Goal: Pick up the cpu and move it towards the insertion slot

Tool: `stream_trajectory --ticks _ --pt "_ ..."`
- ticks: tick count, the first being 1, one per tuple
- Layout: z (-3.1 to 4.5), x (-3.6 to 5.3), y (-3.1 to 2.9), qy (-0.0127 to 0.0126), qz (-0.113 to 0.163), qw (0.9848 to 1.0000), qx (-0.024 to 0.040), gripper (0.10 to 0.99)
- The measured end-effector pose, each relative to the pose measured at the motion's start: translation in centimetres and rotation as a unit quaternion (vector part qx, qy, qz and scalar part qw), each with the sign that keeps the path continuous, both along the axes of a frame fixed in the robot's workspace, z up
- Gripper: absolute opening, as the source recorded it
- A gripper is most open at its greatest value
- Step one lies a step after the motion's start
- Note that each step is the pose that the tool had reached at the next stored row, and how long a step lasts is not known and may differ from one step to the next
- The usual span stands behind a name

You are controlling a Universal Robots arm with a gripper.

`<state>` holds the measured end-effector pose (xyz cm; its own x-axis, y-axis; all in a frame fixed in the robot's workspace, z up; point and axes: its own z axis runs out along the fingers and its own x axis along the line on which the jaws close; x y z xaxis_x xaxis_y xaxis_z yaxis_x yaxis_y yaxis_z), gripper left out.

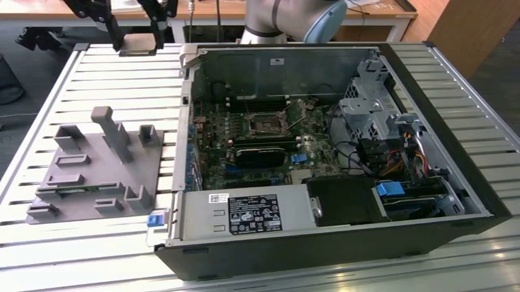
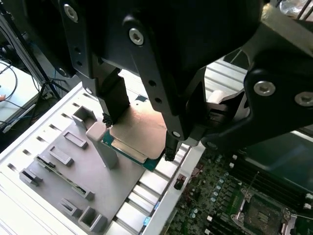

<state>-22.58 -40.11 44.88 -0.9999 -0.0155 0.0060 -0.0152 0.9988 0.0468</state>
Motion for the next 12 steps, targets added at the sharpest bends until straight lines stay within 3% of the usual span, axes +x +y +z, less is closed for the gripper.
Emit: stream_trajectory --ticks 12 --pt "0.00 2.71 0.11 0.0000 0.000 1.0000 0.0000 0.545"
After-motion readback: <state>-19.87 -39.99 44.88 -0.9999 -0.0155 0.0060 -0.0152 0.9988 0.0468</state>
